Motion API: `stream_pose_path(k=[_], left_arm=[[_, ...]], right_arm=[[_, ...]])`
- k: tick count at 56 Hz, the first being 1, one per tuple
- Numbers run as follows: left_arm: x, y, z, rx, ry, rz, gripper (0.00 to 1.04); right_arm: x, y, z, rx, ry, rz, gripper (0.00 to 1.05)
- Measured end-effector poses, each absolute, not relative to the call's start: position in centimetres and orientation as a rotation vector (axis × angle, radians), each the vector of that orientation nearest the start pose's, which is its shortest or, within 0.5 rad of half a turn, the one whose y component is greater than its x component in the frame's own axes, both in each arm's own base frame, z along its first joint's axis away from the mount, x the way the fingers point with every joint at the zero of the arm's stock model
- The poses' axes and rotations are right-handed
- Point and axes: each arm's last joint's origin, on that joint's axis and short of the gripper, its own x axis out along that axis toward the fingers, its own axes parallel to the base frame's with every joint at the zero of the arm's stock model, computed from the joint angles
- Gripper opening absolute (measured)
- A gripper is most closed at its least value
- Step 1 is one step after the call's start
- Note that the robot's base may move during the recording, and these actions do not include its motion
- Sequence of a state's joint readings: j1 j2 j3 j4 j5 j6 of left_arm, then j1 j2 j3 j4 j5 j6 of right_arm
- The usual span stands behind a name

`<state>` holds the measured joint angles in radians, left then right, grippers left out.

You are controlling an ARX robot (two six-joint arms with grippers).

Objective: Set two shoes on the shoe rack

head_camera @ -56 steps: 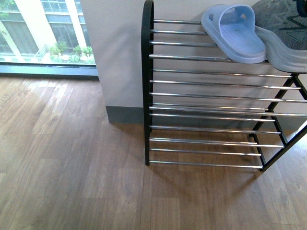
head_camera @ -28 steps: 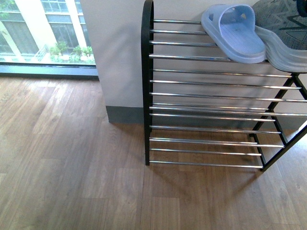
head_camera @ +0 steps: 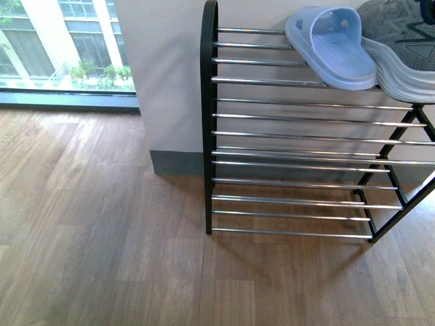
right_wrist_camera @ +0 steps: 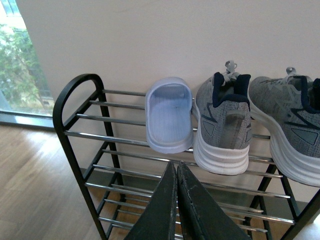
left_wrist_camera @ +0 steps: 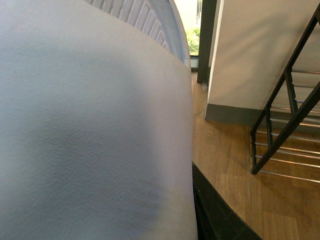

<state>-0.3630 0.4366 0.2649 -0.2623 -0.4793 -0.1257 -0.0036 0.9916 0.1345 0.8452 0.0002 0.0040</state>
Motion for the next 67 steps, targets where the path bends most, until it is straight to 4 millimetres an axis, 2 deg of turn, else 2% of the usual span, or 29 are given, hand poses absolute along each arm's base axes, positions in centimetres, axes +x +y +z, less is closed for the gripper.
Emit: stream_pose_path(k=[12, 21, 67], left_arm=[[11.4, -2.9, 19.3, 0.054, 0.388, 0.139, 0.02], [11.4, -2.9, 19.3, 0.054, 0.388, 0.139, 0.02], [11.4, -2.9, 19.3, 0.053, 0.388, 0.139, 0.02]], right_arm=[[16.2, -0.1, 17.3, 0.004, 0.014, -0.004, 0.02], [15.0, -0.1, 16.1, 0.003, 0.022, -0.004, 0.02], [11.9, 0.0, 17.3, 0.003, -0.02, -0.004, 0.02]])
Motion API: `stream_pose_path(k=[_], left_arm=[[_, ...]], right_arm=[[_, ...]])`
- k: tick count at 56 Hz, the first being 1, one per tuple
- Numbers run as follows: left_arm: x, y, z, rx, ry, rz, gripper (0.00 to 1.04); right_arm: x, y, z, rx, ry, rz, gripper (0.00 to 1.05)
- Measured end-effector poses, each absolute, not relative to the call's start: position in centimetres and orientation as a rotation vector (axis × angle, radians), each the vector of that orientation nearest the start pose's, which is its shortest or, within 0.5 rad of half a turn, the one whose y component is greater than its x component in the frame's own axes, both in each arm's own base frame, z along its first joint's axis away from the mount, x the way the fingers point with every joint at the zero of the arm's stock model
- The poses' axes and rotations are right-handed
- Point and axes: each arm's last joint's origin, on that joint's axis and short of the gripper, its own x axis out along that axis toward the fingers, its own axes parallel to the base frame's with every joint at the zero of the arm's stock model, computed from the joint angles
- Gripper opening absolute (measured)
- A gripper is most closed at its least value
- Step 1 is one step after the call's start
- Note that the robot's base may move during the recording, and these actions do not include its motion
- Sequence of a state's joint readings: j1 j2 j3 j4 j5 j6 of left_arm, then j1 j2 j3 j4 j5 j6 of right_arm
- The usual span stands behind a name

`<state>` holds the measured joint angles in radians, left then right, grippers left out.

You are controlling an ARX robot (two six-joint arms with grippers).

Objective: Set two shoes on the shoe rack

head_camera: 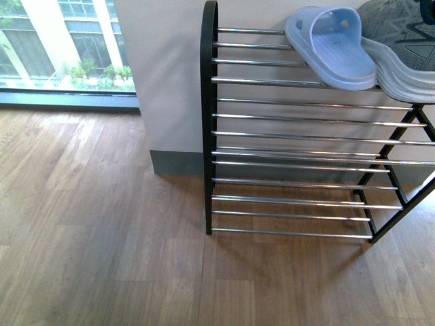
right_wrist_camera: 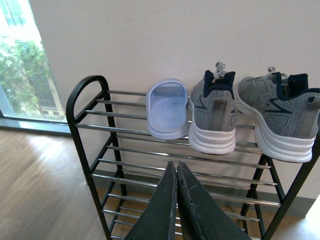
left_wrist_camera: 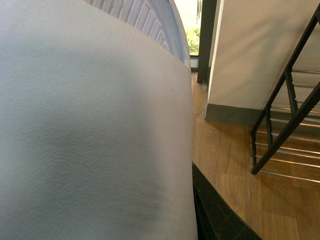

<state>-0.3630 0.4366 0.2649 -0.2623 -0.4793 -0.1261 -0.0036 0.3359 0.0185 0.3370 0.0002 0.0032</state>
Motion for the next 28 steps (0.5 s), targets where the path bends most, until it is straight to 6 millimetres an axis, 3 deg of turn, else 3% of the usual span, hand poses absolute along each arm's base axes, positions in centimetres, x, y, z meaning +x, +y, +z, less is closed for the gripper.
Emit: stream_pose_path(k=[28], left_arm=[[11.4, -2.9, 19.3, 0.054, 0.388, 0.139, 0.02]], right_arm=[[10.8, 0.0, 17.3, 0.003, -0.02, -0.004, 0.02]])
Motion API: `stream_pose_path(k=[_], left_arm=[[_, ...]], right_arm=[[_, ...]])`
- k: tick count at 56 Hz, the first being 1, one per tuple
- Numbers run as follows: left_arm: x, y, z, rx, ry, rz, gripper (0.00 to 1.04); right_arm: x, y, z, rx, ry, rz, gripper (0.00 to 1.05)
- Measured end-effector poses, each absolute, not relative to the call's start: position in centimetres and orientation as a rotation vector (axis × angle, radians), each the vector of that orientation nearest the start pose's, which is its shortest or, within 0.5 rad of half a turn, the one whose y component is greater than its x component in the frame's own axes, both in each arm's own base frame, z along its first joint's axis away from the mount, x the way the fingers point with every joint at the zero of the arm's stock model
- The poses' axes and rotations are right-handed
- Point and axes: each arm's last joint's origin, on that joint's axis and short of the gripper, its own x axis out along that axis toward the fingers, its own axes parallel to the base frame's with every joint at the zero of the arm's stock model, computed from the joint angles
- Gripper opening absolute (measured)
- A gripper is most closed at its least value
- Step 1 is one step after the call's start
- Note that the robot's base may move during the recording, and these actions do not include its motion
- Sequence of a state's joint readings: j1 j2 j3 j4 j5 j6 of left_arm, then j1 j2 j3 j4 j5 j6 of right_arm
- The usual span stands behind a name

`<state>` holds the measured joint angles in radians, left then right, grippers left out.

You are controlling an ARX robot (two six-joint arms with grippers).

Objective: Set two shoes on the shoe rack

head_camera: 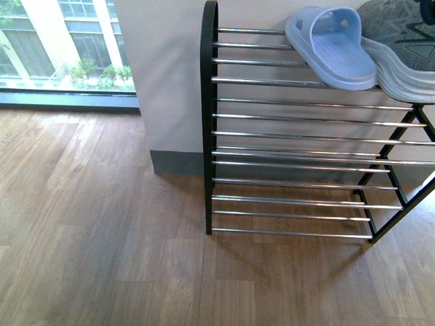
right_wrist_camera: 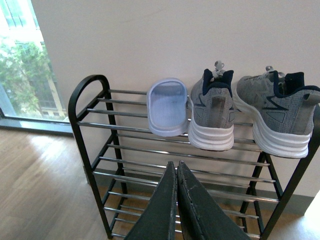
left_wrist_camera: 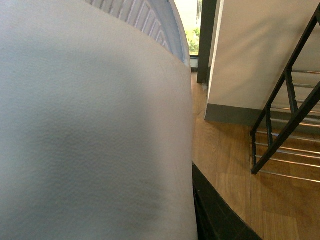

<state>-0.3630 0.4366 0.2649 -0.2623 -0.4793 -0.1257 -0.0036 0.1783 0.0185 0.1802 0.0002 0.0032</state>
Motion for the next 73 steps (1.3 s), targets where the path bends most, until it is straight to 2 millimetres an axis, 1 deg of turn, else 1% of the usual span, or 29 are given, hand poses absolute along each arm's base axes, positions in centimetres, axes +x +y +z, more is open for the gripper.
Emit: stream_pose_path(k=[4, 7, 17, 19, 21, 28, 32, 38, 44, 46, 73], left_arm=[[11.43, -2.91, 19.31, 0.053, 0.388, 0.139, 0.02], [11.43, -2.91, 19.31, 0.054, 0.388, 0.139, 0.02], [11.43, -2.91, 19.31, 0.054, 0.388, 0.139, 0.02], [11.43, -2.91, 19.31, 0.054, 0.388, 0.139, 0.02], [11.43, -2.91, 19.31, 0.054, 0.388, 0.139, 0.02], [11.43, -2.91, 19.31, 0.053, 0.388, 0.139, 0.02], [11.43, -2.91, 19.31, 0.054, 0.388, 0.139, 0.02], [11.43, -2.91, 19.31, 0.054, 0.387, 0.141, 0.02], [11.43, -2.91, 19.31, 0.054, 0.387, 0.142, 0.02], [11.43, -2.9, 19.31, 0.054, 0.387, 0.142, 0.02], [11.42, -2.93, 19.31, 0.053, 0.388, 0.136, 0.02]], right_arm=[[10.12, -0.04, 16.8, 0.004, 0.014, -0.004, 0.02], [9.77, -0.03, 16.95, 0.003, -0.01, -0.003, 0.02], [9.69, -0.02, 16.96, 0.003, -0.014, -0.002, 0.02], [9.69, -0.02, 16.96, 0.002, -0.014, -0.002, 0.03], [9.69, -0.02, 16.96, 0.002, -0.014, -0.002, 0.1], [9.69, -0.02, 16.96, 0.002, -0.014, -0.002, 0.28], [9.69, -0.02, 16.96, 0.002, -0.014, -0.002, 0.42], [9.69, -0.01, 16.97, 0.002, -0.015, 0.001, 0.68], [9.69, -0.01, 16.97, 0.002, -0.015, 0.001, 0.92], [9.69, -0.01, 16.97, 0.003, -0.015, 0.001, 0.96], [9.69, -0.02, 16.96, 0.003, -0.014, -0.003, 0.95]])
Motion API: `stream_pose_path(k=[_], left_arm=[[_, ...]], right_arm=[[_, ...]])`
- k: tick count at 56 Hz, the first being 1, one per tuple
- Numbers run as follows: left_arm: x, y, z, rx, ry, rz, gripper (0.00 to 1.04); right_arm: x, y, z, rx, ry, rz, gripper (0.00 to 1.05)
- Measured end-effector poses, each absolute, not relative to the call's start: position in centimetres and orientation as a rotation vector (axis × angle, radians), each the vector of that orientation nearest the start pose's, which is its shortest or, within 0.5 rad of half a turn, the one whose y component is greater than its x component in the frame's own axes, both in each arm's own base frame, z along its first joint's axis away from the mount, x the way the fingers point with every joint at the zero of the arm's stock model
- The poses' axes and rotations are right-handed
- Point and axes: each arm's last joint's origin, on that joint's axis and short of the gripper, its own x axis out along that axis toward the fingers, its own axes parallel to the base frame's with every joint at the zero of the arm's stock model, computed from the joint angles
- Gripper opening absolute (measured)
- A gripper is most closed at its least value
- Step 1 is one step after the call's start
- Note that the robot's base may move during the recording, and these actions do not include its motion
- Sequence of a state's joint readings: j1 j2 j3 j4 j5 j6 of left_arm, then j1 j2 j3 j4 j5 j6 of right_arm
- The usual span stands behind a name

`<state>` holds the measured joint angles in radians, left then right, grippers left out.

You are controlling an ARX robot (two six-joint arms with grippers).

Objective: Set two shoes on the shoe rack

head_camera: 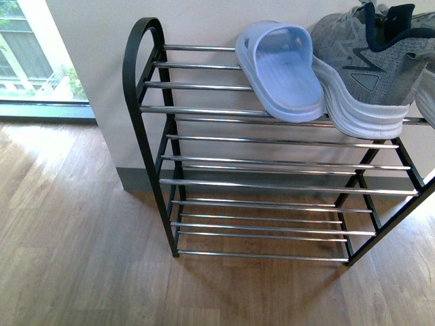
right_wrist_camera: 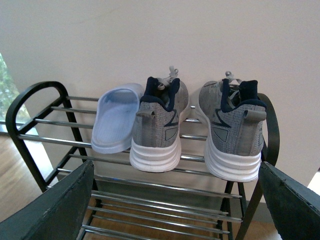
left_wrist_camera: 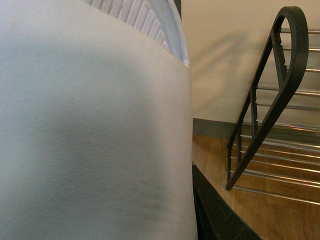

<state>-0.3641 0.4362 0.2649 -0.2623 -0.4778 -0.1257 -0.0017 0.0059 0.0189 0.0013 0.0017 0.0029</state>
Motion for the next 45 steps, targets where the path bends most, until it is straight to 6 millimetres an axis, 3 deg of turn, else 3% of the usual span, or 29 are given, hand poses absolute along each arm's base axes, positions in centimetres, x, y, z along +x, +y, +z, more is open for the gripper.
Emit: stream_pose_path(k=[33, 41, 45], left_arm=[[11.4, -2.9, 19.3, 0.051, 0.385, 0.142, 0.02], [12.3, -3.9, 20.4, -0.099, 0.301, 0.179, 0.02], [13.8, -5.2, 21.4, -0.209, 0.31, 0.128, 0.02]], right_arm=[[9.7, 0.0, 17.0, 0.002, -0.015, -0.003, 0.95], [9.7, 0.0, 17.0, 0.002, -0.015, -0.002, 0.95], [9.7, 0.0, 17.0, 0.002, -0.015, -0.003, 0.95]])
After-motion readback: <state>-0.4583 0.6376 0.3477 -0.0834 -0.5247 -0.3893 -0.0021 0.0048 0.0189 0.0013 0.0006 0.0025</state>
